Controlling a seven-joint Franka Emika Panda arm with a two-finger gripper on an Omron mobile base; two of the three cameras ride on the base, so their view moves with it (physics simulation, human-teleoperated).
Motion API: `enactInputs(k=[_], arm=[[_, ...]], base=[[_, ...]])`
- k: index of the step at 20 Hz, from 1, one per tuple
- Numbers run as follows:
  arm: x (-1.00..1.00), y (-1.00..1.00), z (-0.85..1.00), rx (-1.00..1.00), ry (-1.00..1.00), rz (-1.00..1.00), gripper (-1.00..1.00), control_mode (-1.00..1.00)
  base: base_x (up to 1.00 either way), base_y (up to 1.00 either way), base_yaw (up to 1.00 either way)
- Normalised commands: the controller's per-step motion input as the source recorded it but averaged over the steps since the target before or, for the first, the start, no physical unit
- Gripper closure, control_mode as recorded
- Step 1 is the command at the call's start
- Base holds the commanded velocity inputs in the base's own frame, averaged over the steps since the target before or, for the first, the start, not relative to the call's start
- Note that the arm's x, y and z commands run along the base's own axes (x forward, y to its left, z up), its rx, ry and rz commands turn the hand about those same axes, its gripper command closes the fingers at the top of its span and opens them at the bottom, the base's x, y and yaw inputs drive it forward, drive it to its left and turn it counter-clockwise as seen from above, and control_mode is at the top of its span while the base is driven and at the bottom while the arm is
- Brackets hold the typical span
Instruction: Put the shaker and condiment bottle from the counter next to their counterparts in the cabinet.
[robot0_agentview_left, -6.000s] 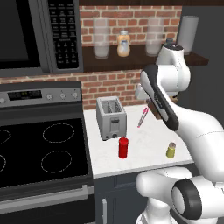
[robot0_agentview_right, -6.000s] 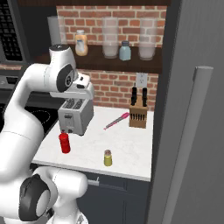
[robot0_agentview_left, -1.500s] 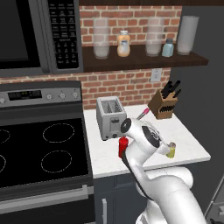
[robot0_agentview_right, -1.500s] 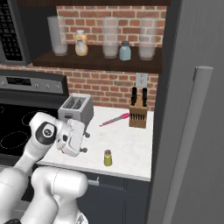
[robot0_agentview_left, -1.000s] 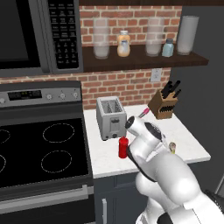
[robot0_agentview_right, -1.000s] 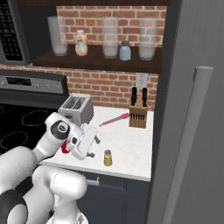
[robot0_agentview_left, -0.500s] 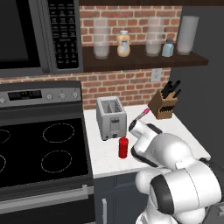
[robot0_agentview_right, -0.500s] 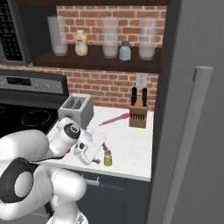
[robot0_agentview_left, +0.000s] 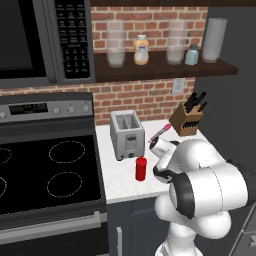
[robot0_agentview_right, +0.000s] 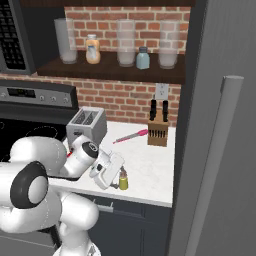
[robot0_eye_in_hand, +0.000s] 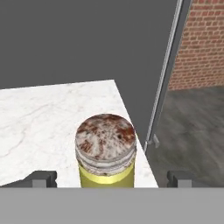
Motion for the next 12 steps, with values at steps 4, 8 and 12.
enactInputs(k=[4, 8, 12], arm=[[0.15, -0.01, -0.32, 0.0, 0.0, -0.02, -1.0, -1.0], [0.0, -0.26, -0.25, 0.0, 0.0, -0.04, 1.0, -1.0], [0.0, -0.19, -0.03, 0.04, 0.0, -0.04, 1.0, -1.0]], base=[[0.0, 0.0, 0.0], [0.0, 0.0, 0.0], [0.0, 0.0, 0.0]])
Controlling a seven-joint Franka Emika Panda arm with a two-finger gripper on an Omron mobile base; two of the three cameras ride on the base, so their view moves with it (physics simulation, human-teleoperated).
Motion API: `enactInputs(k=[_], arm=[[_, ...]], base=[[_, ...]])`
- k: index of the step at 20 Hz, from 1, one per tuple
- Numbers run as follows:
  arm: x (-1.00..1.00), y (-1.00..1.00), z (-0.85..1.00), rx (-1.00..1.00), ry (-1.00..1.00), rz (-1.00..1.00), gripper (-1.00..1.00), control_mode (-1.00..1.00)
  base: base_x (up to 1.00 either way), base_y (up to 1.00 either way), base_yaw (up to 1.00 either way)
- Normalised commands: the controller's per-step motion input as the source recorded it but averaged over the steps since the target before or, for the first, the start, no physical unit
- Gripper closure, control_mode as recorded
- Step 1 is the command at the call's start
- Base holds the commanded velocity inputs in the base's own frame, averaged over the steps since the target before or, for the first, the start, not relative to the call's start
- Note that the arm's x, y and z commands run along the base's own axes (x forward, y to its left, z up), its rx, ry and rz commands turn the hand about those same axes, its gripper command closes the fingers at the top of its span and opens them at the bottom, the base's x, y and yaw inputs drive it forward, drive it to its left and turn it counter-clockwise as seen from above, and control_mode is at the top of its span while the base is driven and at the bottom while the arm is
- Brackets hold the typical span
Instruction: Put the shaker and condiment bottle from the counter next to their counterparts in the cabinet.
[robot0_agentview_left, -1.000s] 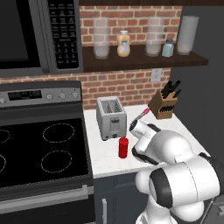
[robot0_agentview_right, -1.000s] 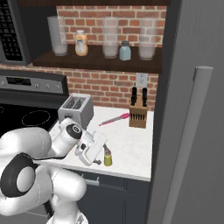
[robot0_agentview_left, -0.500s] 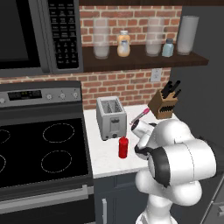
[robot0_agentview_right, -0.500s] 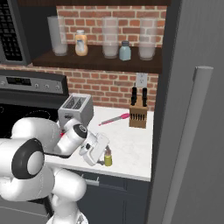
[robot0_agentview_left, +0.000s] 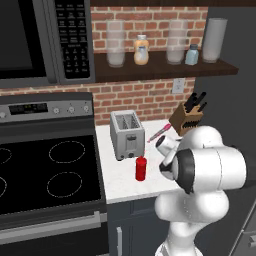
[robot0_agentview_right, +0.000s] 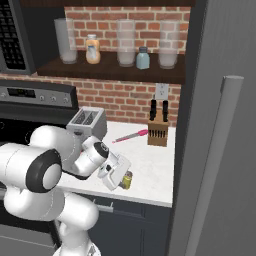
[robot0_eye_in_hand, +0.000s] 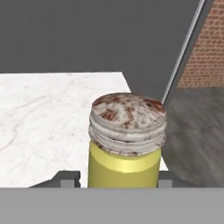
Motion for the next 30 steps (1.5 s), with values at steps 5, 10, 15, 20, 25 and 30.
enactInputs(k=[5, 10, 15, 20, 25, 30], arm=[[0.0, 0.1, 0.44, 0.06, 0.0, 0.02, 1.0, -1.0], [-0.02, 0.36, 0.65, 0.0, 0.0, 0.28, 1.0, -1.0], [-0.4, 0.21, 0.46, 0.0, 0.0, 0.3, 1.0, -1.0], [-0.43, 0.02, 0.66, 0.0, 0.0, 0.23, 1.0, -1.0], [-0.52, 0.1, 0.68, 0.0, -0.02, 0.13, 1.0, -1.0], [-0.22, 0.2, 0.83, -0.01, -0.08, 0.2, 1.0, -1.0]], base=[[0.0, 0.0, 0.0], [0.0, 0.0, 0.0], [0.0, 0.0, 0.0], [0.0, 0.0, 0.0], [0.0, 0.0, 0.0], [0.0, 0.0, 0.0]])
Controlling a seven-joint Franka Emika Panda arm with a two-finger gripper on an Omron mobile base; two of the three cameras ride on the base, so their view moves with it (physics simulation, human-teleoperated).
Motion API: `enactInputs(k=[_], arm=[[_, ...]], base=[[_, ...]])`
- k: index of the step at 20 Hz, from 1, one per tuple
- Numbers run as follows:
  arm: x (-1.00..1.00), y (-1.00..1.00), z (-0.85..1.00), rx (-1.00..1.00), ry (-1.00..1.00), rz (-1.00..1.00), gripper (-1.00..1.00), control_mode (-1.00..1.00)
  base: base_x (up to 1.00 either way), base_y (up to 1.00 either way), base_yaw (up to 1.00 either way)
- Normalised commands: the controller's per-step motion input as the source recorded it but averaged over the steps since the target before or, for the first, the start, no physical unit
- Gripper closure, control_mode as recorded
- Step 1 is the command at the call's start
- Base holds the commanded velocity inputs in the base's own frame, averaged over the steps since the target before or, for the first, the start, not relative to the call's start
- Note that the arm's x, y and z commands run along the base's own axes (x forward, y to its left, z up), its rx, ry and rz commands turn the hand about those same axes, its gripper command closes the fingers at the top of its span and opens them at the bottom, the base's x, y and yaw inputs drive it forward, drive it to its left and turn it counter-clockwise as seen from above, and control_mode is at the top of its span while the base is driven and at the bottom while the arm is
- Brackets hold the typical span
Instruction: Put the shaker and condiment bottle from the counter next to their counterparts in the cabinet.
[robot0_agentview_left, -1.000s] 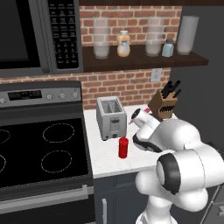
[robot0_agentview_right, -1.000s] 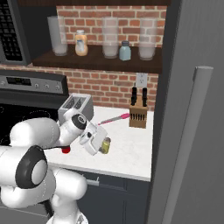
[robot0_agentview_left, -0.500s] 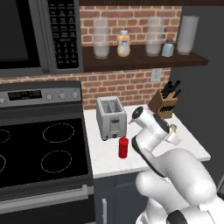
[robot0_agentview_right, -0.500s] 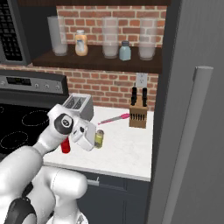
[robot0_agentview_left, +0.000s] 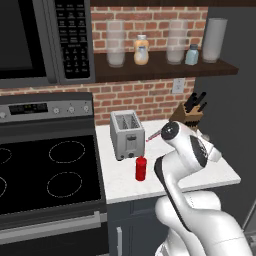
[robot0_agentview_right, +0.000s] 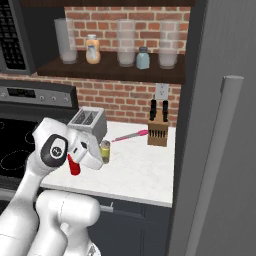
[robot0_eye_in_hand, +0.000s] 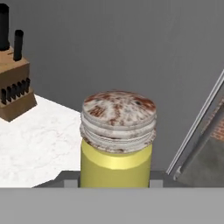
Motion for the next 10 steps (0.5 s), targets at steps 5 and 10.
enactInputs(k=[5, 10], arm=[[-0.35, 0.05, 1.0, 0.0, -0.09, 0.18, 1.0, -1.0], [-0.3, 0.0, 1.0, 0.0, -0.03, 0.13, 1.0, -1.0]], base=[[0.0, 0.0, 0.0], [0.0, 0.0, 0.0]])
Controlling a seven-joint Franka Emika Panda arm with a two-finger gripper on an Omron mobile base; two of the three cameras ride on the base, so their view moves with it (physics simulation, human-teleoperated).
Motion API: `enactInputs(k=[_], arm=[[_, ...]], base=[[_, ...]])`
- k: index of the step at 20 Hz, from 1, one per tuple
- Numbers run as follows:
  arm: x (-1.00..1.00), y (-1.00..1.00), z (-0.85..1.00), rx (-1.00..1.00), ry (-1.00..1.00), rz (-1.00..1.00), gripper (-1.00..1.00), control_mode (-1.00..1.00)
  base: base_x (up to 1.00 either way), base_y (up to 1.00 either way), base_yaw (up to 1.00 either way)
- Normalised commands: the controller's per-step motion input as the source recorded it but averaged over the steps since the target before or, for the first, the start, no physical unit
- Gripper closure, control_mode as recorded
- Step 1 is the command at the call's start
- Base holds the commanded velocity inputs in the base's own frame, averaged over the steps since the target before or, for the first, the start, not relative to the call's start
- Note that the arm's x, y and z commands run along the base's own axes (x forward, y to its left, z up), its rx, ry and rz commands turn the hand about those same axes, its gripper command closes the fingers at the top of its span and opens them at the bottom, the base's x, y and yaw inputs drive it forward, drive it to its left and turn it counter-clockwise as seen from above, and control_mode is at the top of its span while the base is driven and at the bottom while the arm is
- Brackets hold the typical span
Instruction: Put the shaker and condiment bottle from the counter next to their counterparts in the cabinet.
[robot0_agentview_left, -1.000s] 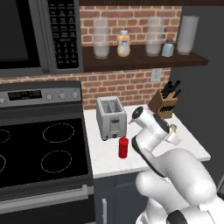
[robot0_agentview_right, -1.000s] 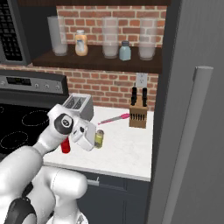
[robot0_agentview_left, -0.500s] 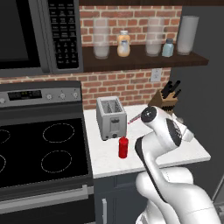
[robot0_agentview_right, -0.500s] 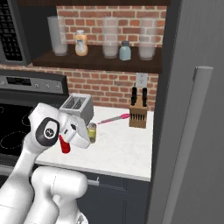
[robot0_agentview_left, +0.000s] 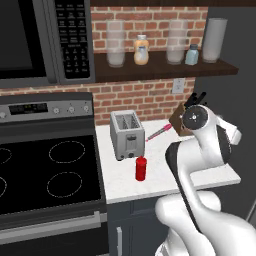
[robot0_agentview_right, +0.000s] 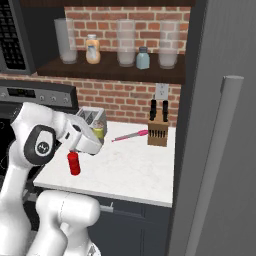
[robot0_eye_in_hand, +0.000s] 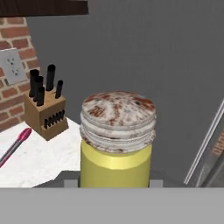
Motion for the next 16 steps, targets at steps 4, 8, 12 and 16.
enactInputs(k=[4, 8, 12, 16], arm=[[-0.41, 0.0, 1.0, 0.0, -0.07, 0.08, 1.0, -1.0], [-0.4, 0.05, 1.0, 0.0, -0.12, 0.03, 1.0, -1.0], [-0.1, 0.11, 0.9, 0.0, -0.03, 0.0, 1.0, -1.0], [0.0, 0.04, 0.53, 0.0, 0.04, 0.0, 1.0, -1.0]], base=[[0.0, 0.0, 0.0], [0.0, 0.0, 0.0], [0.0, 0.0, 0.0], [0.0, 0.0, 0.0]])
